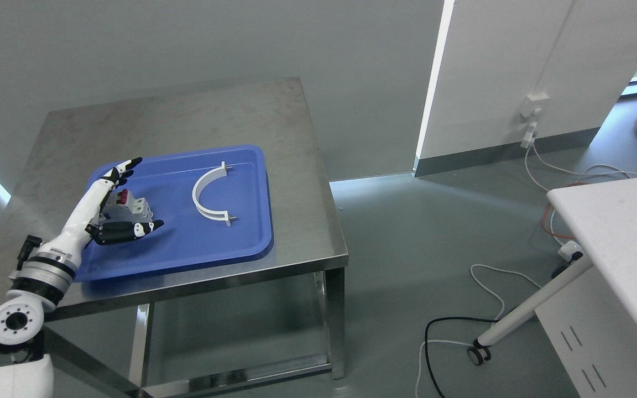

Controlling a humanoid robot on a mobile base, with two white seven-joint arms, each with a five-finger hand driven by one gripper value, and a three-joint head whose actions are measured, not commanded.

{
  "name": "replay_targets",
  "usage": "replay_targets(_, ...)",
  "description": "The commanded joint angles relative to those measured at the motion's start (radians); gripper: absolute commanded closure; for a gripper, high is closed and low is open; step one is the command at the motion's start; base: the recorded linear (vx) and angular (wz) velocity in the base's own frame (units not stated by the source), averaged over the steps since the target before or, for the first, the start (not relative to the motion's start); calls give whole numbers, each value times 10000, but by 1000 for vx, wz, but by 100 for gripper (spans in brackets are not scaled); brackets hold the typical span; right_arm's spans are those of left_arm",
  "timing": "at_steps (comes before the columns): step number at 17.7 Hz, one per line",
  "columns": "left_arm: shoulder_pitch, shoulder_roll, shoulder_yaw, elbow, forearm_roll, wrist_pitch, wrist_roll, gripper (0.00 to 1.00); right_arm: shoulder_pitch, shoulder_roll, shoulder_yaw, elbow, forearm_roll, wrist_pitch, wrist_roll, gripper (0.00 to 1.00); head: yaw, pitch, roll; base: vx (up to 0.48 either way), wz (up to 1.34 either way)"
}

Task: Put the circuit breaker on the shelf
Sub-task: 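Close the left hand around the circuit breaker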

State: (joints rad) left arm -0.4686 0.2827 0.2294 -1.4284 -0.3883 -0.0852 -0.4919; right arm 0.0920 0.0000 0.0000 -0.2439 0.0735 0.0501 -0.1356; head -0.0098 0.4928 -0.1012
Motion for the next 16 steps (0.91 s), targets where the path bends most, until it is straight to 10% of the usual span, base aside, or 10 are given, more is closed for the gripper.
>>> replay_targets(1,-375,731,235,571,-443,8,-128,12,0,-175,200,0,1,297,-9,0,0,0,0,30,-62)
replay_targets(16,-193,1805,529,447,-581,39,-2153,12,0,-175,200,0,1,297,6,0,0,0,0,11,-24)
